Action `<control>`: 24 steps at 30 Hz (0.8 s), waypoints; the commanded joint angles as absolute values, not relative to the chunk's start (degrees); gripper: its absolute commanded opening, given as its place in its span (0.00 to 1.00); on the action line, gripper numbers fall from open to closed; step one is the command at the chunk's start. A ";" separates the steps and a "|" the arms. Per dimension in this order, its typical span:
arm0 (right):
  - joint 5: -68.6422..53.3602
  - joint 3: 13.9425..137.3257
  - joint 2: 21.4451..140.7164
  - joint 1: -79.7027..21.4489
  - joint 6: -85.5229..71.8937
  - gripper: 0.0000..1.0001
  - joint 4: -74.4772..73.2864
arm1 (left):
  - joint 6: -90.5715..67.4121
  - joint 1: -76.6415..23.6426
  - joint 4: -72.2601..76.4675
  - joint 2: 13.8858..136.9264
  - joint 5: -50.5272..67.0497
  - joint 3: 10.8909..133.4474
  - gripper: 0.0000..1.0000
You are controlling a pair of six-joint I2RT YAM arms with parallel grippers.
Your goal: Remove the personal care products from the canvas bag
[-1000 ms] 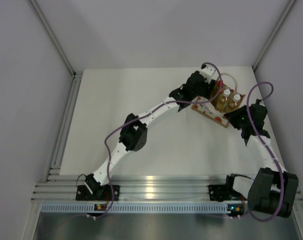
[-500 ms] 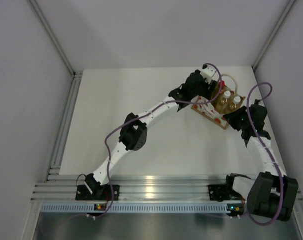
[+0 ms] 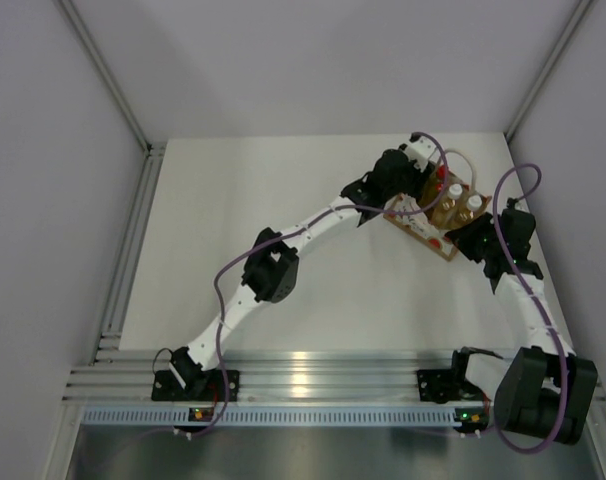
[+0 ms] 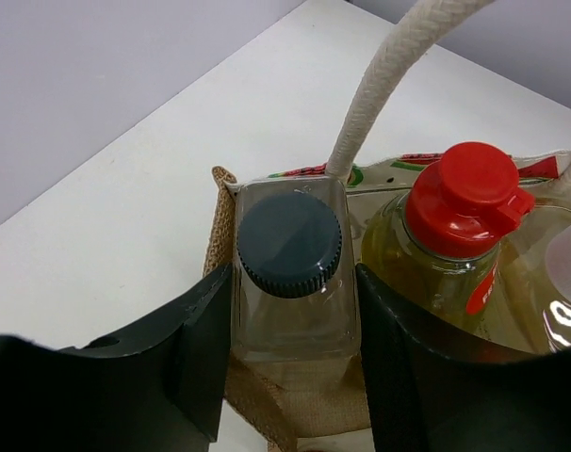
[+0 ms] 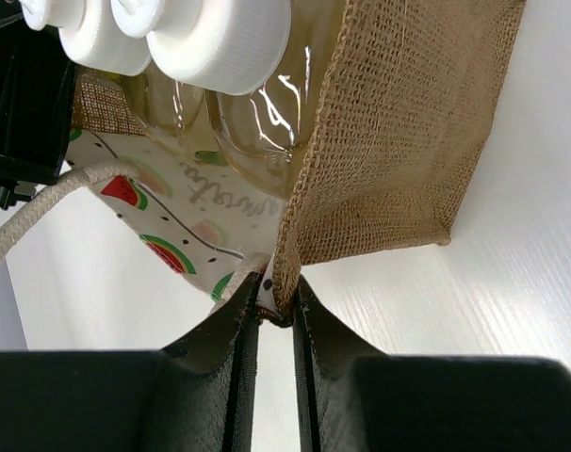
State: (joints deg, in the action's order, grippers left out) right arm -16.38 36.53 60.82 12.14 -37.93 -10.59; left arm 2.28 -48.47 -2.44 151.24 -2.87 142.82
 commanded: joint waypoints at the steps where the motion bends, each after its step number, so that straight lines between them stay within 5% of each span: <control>1: -20.57 41.22 58.97 11.34 -35.42 0.00 -8.35 | 3.69 -48.43 -7.73 154.87 -5.18 142.03 0.33; 4: -20.66 41.57 59.33 11.42 -34.98 0.00 -8.26 | 2.03 -48.60 -7.47 153.03 -8.95 142.03 0.03; 5: -20.65 41.57 59.33 11.43 -34.89 0.00 -8.26 | 1.50 -48.60 -7.21 152.41 -10.01 142.03 0.00; 24: -18.55 42.63 62.84 11.34 -31.29 0.00 -8.44 | -4.31 -48.60 -2.90 141.86 -13.54 143.53 0.00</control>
State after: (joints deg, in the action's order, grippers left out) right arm -16.60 38.79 62.72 12.14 -33.98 -12.40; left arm -2.07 -49.56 -5.67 149.51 -10.13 142.65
